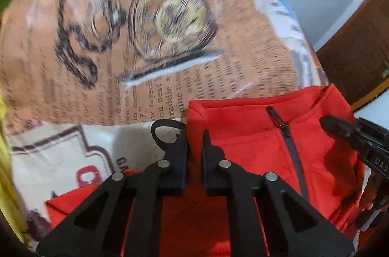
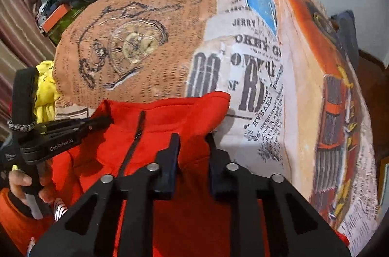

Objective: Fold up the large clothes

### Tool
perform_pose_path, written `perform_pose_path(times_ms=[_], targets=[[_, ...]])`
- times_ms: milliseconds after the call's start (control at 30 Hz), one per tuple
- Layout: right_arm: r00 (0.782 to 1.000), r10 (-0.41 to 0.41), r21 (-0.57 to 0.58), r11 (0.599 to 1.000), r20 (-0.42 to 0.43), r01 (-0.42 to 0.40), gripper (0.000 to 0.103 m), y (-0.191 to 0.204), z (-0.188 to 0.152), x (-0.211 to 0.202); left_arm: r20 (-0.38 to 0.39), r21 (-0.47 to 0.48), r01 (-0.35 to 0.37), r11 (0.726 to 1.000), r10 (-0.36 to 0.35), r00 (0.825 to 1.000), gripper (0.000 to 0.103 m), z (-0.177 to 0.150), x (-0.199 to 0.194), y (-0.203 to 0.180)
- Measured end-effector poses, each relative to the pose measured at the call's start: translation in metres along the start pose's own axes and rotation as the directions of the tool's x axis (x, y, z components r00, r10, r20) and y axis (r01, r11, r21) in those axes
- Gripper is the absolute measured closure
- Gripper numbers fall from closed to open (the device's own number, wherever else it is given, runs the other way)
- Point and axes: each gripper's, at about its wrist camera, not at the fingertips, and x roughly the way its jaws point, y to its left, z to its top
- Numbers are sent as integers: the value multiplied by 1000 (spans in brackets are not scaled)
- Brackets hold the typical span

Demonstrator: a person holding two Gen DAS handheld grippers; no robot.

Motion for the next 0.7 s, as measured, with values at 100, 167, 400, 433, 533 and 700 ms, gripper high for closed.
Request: perform_pose_path(times_ms=[100, 167, 400, 433, 533, 700], targets=[[999, -6, -28, 1000, 32, 7, 88, 10, -1, -20, 49, 45, -7, 999, 4, 999, 96, -3, -36, -11], [998, 8, -33, 999, 60, -6, 88, 15, -2, -36, 82, 87, -21, 996, 14, 997, 96, -7, -61, -20], [990, 45, -74, 997, 137, -36, 88, 36, -23, -102, 164, 184, -25, 983, -5, 986, 96, -32, -147, -51], [988, 47, -86, 996, 148, -35, 88, 41, -30, -114, 165, 189, -21, 982, -11, 986, 96, -37, -154, -51], [985, 50, -115, 993, 164, -31, 88, 52, -48, -133, 175, 224, -32, 974, -8, 985, 96, -60, -177, -62], [986, 41, -151, 988, 164, -17, 88, 69, -87, -151, 157, 264, -34, 964, -8, 988, 96, -101, -193, -74]])
